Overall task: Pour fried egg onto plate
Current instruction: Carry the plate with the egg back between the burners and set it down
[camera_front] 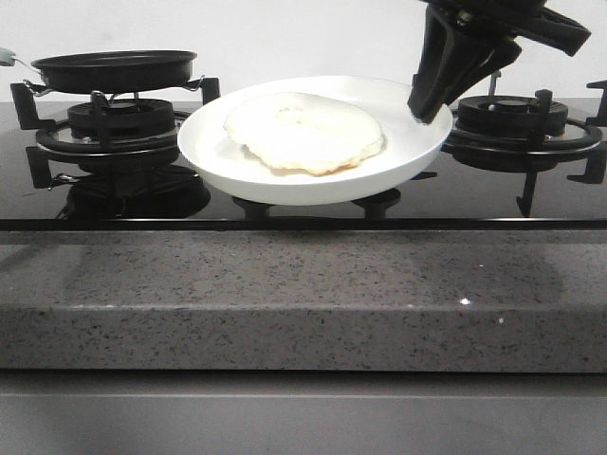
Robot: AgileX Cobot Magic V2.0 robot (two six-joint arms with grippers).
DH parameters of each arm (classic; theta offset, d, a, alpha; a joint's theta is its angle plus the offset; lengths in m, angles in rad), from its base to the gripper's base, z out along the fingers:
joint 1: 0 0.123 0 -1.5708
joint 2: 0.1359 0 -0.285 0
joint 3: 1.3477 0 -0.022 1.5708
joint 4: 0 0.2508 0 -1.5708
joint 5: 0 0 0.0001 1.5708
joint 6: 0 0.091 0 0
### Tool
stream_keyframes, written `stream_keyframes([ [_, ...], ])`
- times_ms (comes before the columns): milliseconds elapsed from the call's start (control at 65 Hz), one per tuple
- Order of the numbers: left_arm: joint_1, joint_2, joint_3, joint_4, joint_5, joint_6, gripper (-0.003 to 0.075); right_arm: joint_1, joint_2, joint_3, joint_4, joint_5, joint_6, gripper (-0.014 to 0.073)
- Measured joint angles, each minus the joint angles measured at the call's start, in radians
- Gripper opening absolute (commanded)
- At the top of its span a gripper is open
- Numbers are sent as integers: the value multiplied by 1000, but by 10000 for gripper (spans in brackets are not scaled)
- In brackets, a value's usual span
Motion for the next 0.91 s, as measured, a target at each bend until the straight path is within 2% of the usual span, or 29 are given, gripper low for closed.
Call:
stream_keyframes([
  [261,0,-32,22,-13,9,-2,554,0,0,-5,0,-11,0,-60],
  [523,0,-32,22,-19,7,-2,554,-2,24,-181,2,16,14,-60],
  [707,0,-32,22,-19,4,-2,554,-40,135,-373,6,54,105,-60],
  [907,0,-32,22,-19,4,-2,554,-79,290,-497,-9,89,248,-55],
])
